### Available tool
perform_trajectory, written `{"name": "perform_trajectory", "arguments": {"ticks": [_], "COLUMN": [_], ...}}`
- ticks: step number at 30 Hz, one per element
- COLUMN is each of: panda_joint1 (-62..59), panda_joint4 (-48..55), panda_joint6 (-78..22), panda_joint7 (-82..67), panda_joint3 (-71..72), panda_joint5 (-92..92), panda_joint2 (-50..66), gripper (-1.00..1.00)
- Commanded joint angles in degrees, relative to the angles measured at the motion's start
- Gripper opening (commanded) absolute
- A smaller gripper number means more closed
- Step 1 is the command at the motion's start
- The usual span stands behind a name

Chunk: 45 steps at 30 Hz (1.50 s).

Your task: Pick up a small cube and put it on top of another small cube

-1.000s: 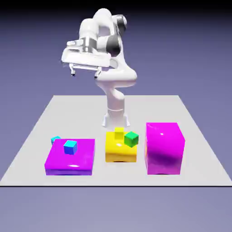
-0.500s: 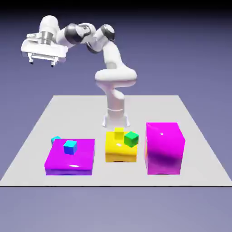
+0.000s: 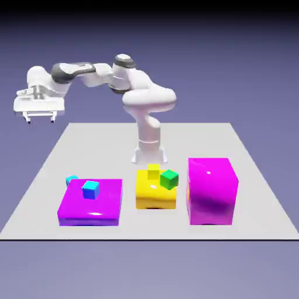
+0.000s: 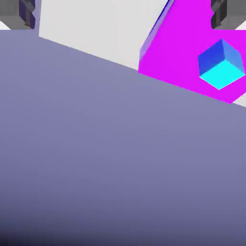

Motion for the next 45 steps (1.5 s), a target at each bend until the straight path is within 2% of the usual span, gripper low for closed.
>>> {"name": "perform_trajectory", "arguments": {"ticks": [1,11,15,16,20,42,45], "panda_joint1": [0.3,3.3,5.3,5.3,3.8,34.7,37.0], "panda_joint4": [0.7,7.3,5.0,5.0,6.5,-39.2,-39.3], "panda_joint6": [-1.2,-13.2,-6.8,-6.8,-12.5,29.6,31.7], "panda_joint7": [-1.8,-18.8,-18.6,-18.6,-18.7,-13.8,-14.1], "panda_joint3": [-2.1,-22.1,-27.6,-27.6,-21.9,-7.3,-8.5], "panda_joint5": [-0.7,-7.5,-11.9,-11.9,-7.1,17.8,17.8], "panda_joint2": [-1.2,-13.0,-15.3,-15.3,-12.6,13.7,13.9], "gripper": [0.00,0.00,0.00,-1.00,-1.00,-1.00,-1.00]}}
